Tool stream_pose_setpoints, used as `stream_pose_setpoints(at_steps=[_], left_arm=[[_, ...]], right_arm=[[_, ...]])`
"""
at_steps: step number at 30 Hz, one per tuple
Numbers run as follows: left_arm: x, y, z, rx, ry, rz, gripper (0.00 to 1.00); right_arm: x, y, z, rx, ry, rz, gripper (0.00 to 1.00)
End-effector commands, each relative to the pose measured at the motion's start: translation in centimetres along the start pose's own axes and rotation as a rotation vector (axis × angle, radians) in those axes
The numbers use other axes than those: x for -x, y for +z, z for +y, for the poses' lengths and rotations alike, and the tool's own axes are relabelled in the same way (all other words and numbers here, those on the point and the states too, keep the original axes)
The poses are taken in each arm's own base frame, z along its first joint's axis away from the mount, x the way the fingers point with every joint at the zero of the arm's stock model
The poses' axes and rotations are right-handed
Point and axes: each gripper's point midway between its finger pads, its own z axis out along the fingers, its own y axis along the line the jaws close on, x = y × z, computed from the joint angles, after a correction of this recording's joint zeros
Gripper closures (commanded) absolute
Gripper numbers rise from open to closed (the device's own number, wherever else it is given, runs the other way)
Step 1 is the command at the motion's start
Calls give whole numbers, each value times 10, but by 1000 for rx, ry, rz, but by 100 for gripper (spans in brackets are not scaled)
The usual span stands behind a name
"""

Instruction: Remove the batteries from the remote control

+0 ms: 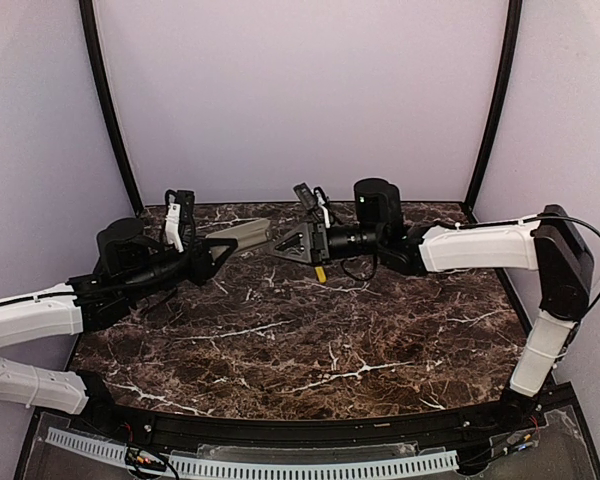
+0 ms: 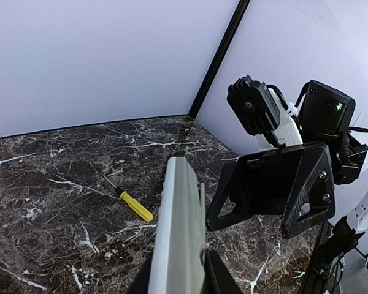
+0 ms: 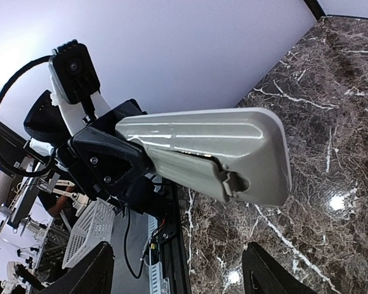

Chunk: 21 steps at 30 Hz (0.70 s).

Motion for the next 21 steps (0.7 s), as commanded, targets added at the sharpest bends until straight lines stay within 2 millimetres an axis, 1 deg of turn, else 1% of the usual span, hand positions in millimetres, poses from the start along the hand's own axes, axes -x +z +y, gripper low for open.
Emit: stream_pose_setpoints(at_steps=[1,4,7,21], left_arm=[[17,-6,-8,-14,-26,-38,100],[19,-6,-11,-31,-42,-36,100],[18,-6,-12,-37,-52,-33,100],[19,-4,-17,-70,-84,-34,100]], right_arm=[[33,-7,21,-25,-110,-96,29],[41,-7,25,-23,-125,-114,29],[44,-5,26,-15,-131,-115,29],[41,5,25,7,-121,-94,29]])
